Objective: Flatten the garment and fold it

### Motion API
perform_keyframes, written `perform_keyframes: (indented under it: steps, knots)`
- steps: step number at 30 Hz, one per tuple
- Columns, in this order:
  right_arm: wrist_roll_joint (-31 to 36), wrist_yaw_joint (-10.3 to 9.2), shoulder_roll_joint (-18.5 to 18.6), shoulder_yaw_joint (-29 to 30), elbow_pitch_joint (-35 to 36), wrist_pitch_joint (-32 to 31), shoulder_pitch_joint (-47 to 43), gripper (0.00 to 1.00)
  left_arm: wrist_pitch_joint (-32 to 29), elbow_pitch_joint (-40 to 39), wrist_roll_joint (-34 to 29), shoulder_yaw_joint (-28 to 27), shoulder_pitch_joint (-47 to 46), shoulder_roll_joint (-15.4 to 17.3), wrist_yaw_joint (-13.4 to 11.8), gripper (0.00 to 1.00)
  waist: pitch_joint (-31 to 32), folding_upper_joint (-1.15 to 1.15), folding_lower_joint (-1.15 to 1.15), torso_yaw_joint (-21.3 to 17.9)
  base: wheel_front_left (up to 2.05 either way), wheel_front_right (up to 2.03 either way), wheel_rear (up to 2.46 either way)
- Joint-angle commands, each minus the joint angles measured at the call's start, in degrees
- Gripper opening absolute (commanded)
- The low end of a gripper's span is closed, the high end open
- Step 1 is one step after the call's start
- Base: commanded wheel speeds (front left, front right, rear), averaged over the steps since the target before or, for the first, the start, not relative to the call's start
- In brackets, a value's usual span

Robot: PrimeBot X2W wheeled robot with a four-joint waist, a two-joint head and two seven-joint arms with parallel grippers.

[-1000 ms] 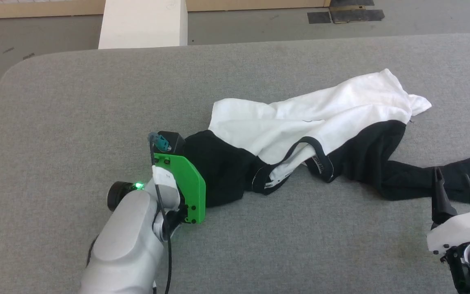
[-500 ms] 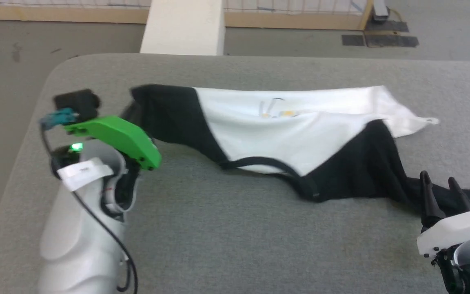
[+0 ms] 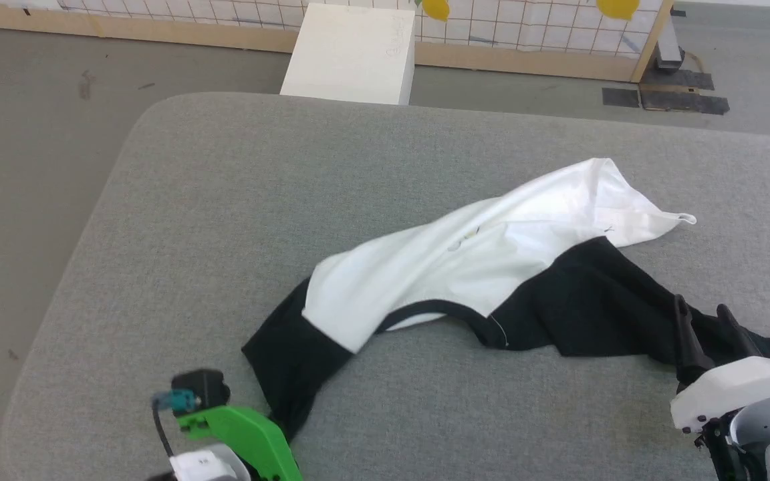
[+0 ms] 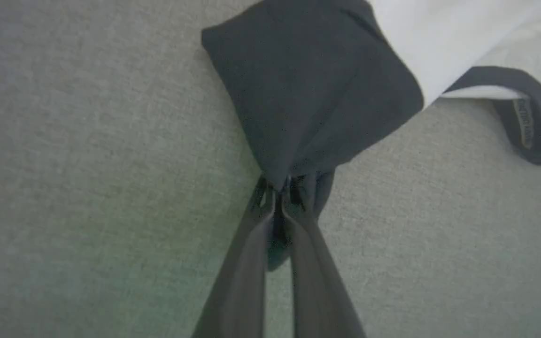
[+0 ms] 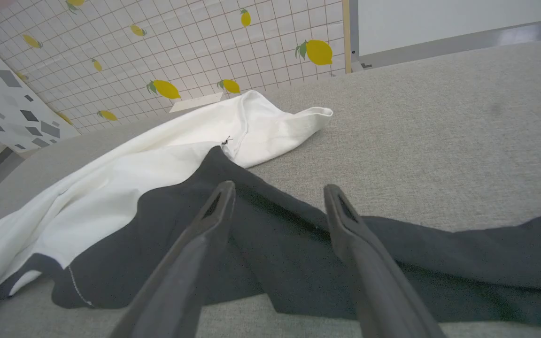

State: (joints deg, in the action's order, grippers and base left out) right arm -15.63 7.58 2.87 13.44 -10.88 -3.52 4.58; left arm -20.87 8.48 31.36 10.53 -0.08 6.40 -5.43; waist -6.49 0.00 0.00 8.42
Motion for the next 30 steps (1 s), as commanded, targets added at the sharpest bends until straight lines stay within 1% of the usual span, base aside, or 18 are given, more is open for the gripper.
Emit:
perform_keyframes:
  steps: [1,2,4,8,11,13,14,16,19,21,22,24,26,30]
  knots:
    - [-0.1,-0.09,0.0,0.0,-0.2,0.0,-0.6,1.0,-0.9,0.3,0.9,0.3,0.9,-0.3,0.2,0.0,0.1,0.0,0.0,0.1,0.0,0.0,0.0]
    - [-0.1,-0.09,0.0,0.0,-0.3,0.0,-0.7,1.0,-1.8,0.5,1.5,0.5,1.4,-0.5,0.3,0.0,0.1,0.0,0.0,0.2,0.0,0.0,0.0]
    - [-0.1,-0.09,0.0,0.0,-0.5,-0.2,-0.8,1.0,-2.4,-0.1,3.8,-0.3,1.9,-1.0,0.4,1.0,0.3,0.0,0.0,0.3,0.0,0.0,0.0]
    - [0.2,-0.09,0.0,-0.3,-0.9,-1.0,-1.0,1.0,-2.8,-4.0,7.7,-4.4,1.9,-0.7,-0.2,1.0,0.8,0.0,0.0,0.4,0.0,0.0,0.0]
    - [1.2,-0.09,0.0,-1.2,-0.6,-2.4,-1.2,1.0,-0.3,-8.5,10.2,-9.3,1.3,0.1,-0.7,1.0,1.1,0.0,0.0,0.3,0.0,0.0,0.0]
    - [2.5,-0.09,0.0,-2.3,-0.1,-4.0,-1.3,1.0,3.5,-11.8,9.8,-12.2,0.9,0.5,-1.2,1.0,1.1,0.0,0.0,0.2,0.0,0.0,0.0]
    - [3.2,-0.09,0.0,-3.0,0.2,-4.9,-1.3,1.0,5.7,-12.9,9.2,-13.3,0.6,0.8,-1.1,1.0,1.1,0.0,0.0,0.1,0.0,0.0,0.0]
    - [5.4,-0.09,0.0,-5.3,1.0,-8.0,-1.0,1.0,12.1,-14.5,6.3,-15.1,0.0,1.7,-0.5,1.0,0.9,0.0,0.0,-0.1,0.0,0.0,0.0]
    - [8.9,-0.09,0.0,-8.4,2.0,-13.2,0.1,1.0,19.8,-14.8,2.0,-15.3,-0.6,2.3,0.5,1.0,0.6,0.0,0.0,-0.3,0.0,0.0,0.0]
    - [11.3,-0.09,0.0,-10.8,2.2,-18.2,1.2,1.0,24.3,-14.0,-1.1,-14.4,-0.8,2.6,1.2,1.0,0.5,0.0,0.0,-0.5,0.0,0.0,0.0]
    - [12.3,-0.09,0.0,-12.0,2.2,-21.3,1.9,1.0,26.6,-13.4,-2.0,-14.0,-0.9,2.3,1.5,1.0,0.3,0.0,0.0,-0.6,0.0,0.0,0.0]
    - [14.4,-0.09,0.7,-14.2,2.2,-26.0,3.4,1.0,30.0,-12.4,-4.3,-13.0,-1.0,2.2,1.8,1.0,0.1,0.0,0.0,-0.6,0.0,0.0,0.0]
    - [15.5,-0.09,1.6,-16.0,1.8,-29.7,4.9,1.0,31.9,-11.4,-5.4,-12.1,-1.1,1.7,2.0,1.0,-0.1,0.0,0.0,-0.4,0.0,0.0,0.0]
    - [16.9,-0.09,4.3,-18.8,-0.9,-35.4,7.3,1.0,33.2,-9.9,-6.2,-10.7,-1.6,1.2,2.7,1.0,-1.0,0.0,0.0,0.3,0.0,0.0,0.0]
